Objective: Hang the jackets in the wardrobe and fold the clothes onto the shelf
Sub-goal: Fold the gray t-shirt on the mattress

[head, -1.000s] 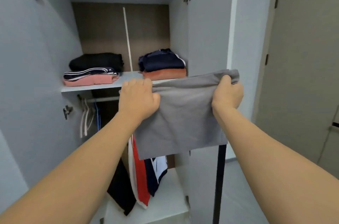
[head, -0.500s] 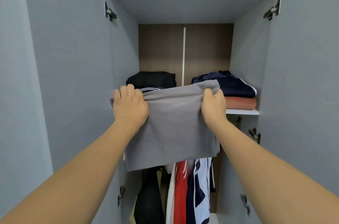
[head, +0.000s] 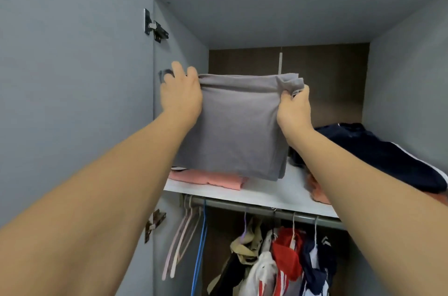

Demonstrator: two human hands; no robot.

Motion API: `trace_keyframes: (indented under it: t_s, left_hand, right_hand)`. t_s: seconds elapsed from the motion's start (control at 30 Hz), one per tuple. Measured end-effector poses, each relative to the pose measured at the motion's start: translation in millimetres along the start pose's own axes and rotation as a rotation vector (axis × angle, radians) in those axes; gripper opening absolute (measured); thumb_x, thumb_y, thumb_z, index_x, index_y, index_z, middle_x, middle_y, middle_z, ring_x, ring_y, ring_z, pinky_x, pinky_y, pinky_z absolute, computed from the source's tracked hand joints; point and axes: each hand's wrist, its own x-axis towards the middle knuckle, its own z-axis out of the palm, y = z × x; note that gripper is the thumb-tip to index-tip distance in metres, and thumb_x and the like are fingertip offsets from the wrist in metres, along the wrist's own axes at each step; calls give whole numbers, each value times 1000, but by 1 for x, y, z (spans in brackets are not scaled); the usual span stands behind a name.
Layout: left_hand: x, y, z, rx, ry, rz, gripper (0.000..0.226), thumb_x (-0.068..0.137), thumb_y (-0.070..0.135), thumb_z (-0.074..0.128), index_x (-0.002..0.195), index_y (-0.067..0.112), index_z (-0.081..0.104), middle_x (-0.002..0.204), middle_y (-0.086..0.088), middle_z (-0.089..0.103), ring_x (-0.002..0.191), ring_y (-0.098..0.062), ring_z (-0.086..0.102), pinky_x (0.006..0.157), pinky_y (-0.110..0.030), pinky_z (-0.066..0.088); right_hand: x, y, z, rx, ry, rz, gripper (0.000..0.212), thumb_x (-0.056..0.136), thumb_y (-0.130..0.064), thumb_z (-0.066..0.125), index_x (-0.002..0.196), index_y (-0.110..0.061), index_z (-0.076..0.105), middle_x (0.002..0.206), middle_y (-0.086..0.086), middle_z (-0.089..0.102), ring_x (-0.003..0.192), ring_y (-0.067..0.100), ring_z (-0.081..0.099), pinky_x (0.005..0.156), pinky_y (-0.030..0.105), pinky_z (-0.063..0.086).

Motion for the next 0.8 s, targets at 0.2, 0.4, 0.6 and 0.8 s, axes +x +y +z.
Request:
trace_keyframes:
  t_s: [0.2,0.4,0.6,0.8]
  left_hand:
    - [77,0,42,-35,39,-57,31,93,-1,40,124,3,42,148,-26,24,115,-44,46,79,-42,42]
    - [122,-12,79,26,7,-19,32,95,9,41,124,-1,47,141,-26,32,117,-43,46,90,-42,43]
    - [140,-28,109,113,-56,-29,37,97,12,39,129,-3,50,144,-24,31,119,-42,45,94,-44,45]
    - [106,-24,183,119,-307,-13,41,99,18,37,135,6,52,141,-17,35,126,-36,41,96,-47,47]
  right_hand:
    - [57,4,53,-13,56,-80,28,104,-29,38,129,-18,40,109,0,56,99,23,56,85,41,46]
    - [93,12,90,-117,62,-102,14,103,-28,38,113,-19,40,107,2,53,104,29,56,91,45,47]
    - [108,19,118,-278,-51,107,45,102,-18,39,145,-9,31,138,14,48,116,31,52,89,37,45]
    - [103,76,132,-551,-149,284,48,95,-10,47,141,-2,39,139,21,50,125,37,51,100,39,44]
